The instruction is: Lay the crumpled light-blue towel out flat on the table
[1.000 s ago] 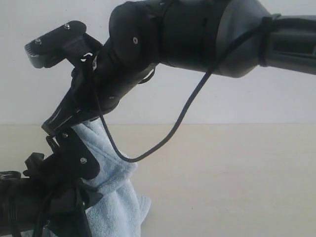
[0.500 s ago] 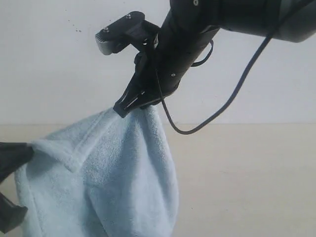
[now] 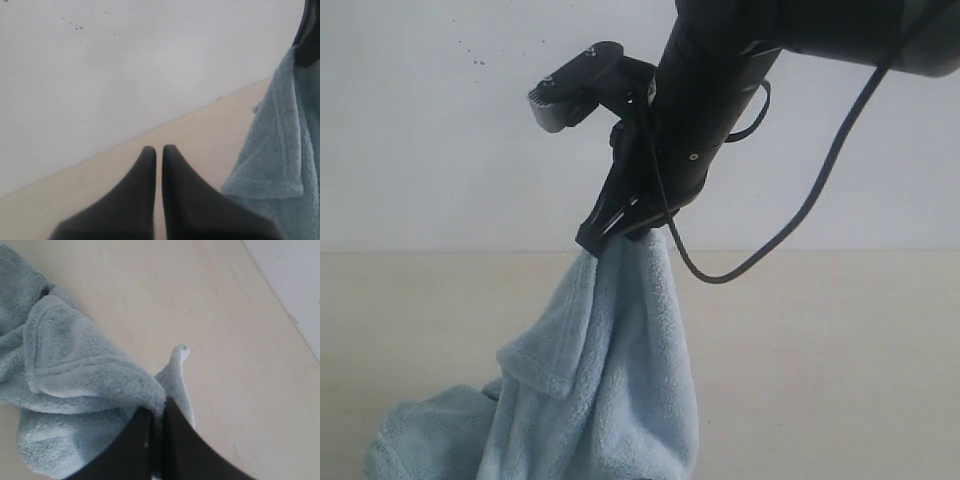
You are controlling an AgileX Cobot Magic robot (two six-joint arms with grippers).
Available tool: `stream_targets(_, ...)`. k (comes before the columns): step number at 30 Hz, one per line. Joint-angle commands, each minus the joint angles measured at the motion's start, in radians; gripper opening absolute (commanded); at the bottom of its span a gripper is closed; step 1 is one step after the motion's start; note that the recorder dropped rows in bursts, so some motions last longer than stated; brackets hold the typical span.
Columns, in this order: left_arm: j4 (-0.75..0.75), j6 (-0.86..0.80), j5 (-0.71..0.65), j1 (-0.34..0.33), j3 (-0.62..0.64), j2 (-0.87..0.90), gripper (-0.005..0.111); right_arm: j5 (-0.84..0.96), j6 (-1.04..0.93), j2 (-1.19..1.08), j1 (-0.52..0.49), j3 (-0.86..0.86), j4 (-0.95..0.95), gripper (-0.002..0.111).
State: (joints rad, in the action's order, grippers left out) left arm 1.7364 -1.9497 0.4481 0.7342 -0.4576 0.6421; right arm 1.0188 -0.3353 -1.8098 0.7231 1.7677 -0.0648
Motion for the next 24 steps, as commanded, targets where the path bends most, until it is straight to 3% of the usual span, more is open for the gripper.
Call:
stream_targets(1,0.008,0.029,-0.069,-0.001,0.006,0.027,0.004,0.028,-0.039,0.023,-0.005,0.0,0.065,0.001)
stream_targets(5,0.008,0.016,-0.246,-0.001,0.021,0.127,0.011,0.033,-0.041,0.023,-0.005,0.0,0.065,0.001)
stream_targets(9,0.008,-0.016,-0.292,-0.001,0.032,0.318,0.041,0.031,-0.046,0.023,-0.005,0.0,0.078,0.001)
stream_targets(12,0.008,-0.032,-0.339,-0.001,0.015,0.448,0.055,0.02,-0.048,0.023,-0.005,0.0,0.083,0.001)
stream_targets(17,0.008,-0.003,-0.395,-0.001,-0.063,0.563,0.054,0.01,-0.067,0.023,-0.005,0.0,0.086,0.001)
stream_targets(24,0.008,-0.01,-0.358,-0.001,-0.182,0.667,0.054,-0.008,-0.089,0.023,-0.005,0.0,0.117,0.001)
